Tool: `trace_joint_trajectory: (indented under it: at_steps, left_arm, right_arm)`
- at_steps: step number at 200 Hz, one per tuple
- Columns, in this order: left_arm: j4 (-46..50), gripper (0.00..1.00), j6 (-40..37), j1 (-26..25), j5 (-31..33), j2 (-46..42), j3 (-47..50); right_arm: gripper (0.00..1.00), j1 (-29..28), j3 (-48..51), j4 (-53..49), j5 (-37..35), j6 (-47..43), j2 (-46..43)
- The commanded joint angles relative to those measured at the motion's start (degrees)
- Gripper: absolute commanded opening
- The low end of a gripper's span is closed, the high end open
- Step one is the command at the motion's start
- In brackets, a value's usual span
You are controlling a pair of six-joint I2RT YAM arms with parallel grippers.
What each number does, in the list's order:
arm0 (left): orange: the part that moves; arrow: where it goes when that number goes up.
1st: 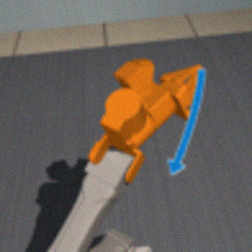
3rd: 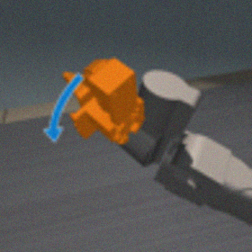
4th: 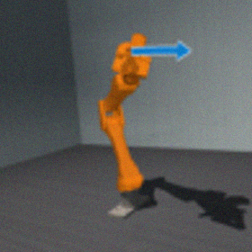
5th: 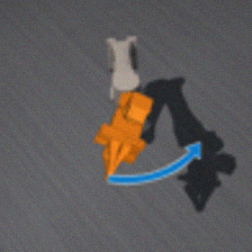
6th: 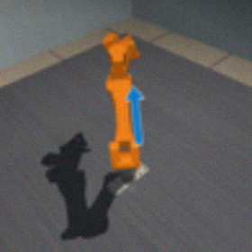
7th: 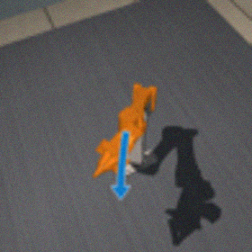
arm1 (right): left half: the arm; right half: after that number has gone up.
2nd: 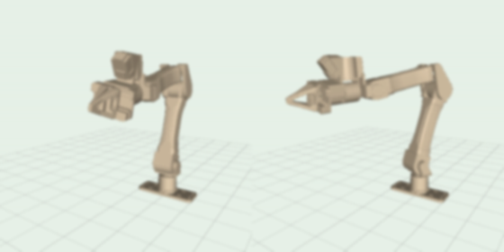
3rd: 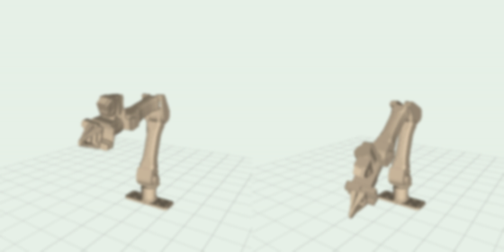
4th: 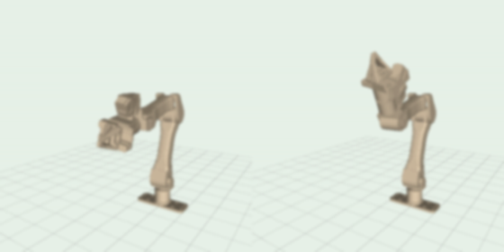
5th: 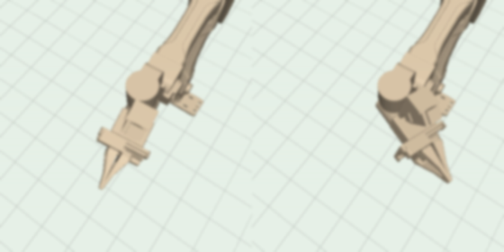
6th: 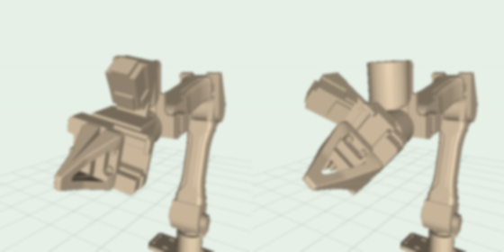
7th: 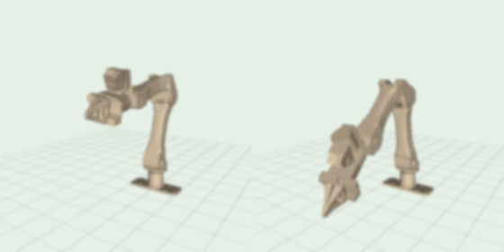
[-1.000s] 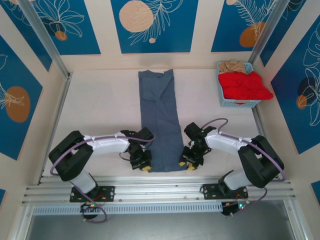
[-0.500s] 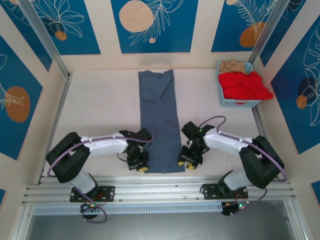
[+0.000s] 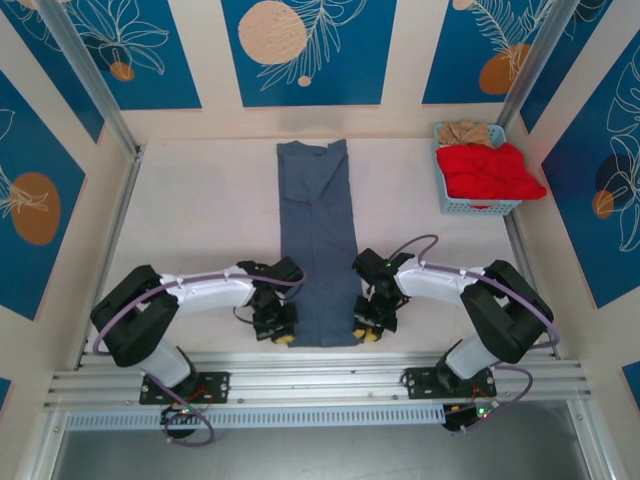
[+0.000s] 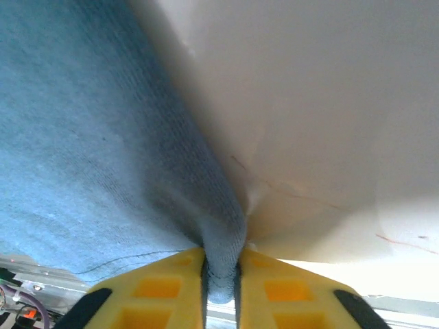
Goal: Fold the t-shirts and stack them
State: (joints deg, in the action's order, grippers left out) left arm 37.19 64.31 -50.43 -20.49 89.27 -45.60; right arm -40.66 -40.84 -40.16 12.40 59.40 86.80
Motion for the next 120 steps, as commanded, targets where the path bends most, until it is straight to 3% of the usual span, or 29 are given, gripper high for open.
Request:
trace_joint_trajectory:
  at_steps: [1,29,78,120]
  left_arm:
    - [3.9,0.00,-0.8,-0.5,1.3,-2.1,1.1]
    - [4.7,0.00,-0.8,-0.5,2.0,-3.4,1.1]
    - [4.8,0.00,-0.7,-0.5,2.3,-4.2,1.4]
    - [7.4,0.00,0.0,-0.5,4.8,-9.0,-1.3]
  right_arm:
    - [0.15,-0.9,-0.5,-0.4,0.2,1.3,0.2]
    - [0.15,-1.5,-1.5,-3.8,-1.2,0.5,-1.5]
    - [0.00,-2.0,-1.9,-5.2,-1.7,-0.1,-3.0]
    - [0.00,-2.8,-4.9,-8.4,-1.8,0.4,-5.7]
